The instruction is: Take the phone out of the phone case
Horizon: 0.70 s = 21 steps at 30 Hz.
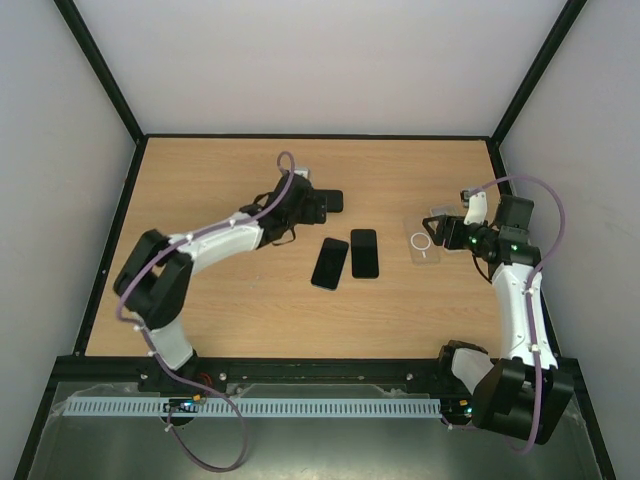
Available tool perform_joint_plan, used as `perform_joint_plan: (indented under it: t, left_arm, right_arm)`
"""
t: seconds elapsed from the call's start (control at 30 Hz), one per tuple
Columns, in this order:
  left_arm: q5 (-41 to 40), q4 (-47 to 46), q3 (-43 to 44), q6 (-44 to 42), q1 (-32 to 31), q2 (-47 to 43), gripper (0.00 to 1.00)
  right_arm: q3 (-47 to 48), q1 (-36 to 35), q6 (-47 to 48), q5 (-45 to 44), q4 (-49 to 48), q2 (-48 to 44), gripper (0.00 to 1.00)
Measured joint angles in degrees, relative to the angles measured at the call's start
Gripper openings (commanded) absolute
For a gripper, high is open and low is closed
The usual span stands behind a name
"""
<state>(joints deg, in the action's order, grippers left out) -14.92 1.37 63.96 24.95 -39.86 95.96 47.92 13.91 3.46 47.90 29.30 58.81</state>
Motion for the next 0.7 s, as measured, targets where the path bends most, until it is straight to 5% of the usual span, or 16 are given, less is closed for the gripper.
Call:
perform_joint_plan:
  t: [0.33, 0.7]
  left_arm:
    - [10.8, 0.9, 22.2, 2.5, 10.1, 25.1, 0.95]
    - [16.7, 5.9, 45.0, 2.2, 11.7, 44.2, 0.92]
  right_arm:
    - [-0.3, 0.0, 0.2, 0.0, -0.1, 0.4, 0.69]
    - [-0.3, 0.0, 0.2, 0.0, -0.1, 0.4, 0.69]
